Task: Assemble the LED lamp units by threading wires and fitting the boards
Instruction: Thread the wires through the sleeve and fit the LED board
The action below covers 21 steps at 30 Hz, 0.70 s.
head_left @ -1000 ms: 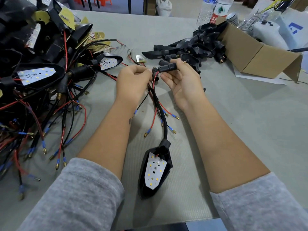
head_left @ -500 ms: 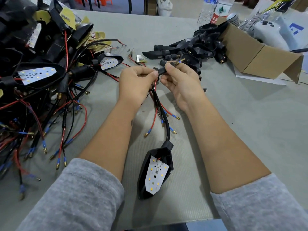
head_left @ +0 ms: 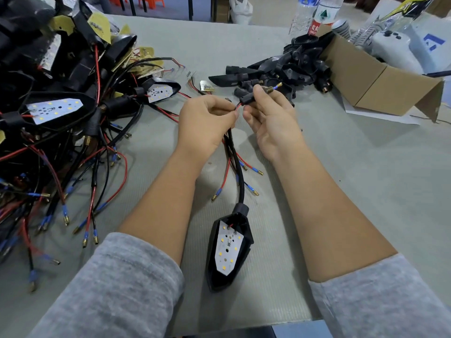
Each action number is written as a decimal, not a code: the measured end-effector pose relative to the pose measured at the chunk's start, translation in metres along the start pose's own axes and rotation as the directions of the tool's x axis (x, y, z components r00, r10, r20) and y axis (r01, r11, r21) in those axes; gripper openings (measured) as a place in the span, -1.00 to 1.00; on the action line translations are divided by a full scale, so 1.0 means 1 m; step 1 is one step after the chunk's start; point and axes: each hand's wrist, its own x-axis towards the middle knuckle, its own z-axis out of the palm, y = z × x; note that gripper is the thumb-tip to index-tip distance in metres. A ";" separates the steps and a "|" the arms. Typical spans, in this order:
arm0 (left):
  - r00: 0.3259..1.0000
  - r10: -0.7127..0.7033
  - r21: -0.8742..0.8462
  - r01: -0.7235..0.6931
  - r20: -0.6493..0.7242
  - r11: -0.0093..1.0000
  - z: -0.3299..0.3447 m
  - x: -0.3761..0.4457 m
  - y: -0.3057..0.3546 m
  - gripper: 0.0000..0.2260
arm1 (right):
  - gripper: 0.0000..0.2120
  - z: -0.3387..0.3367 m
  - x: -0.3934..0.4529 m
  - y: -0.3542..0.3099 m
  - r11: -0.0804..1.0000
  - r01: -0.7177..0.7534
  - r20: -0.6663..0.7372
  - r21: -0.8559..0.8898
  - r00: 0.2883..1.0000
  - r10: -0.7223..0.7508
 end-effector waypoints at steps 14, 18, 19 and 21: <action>0.989 -0.045 0.017 0.043 0.141 0.999 0.000 -0.002 0.000 -0.93 | -0.94 -0.001 0.002 0.001 0.997 0.028 -0.014 0.077 1.000 -0.027; 0.989 -0.016 0.019 0.013 0.150 1.000 -0.003 -0.001 0.000 -0.86 | -0.94 -0.003 0.004 0.001 0.995 0.031 -0.033 0.091 0.999 -0.029; 0.990 -0.009 0.024 0.006 0.141 1.000 -0.003 -0.001 -0.001 -0.84 | -0.94 -0.003 0.003 0.001 0.996 0.034 -0.028 0.080 0.999 -0.032; 0.992 0.001 0.022 -0.004 0.128 1.000 -0.003 0.000 -0.002 -0.81 | -0.93 -0.001 0.002 0.001 0.998 0.035 -0.015 0.052 0.999 -0.034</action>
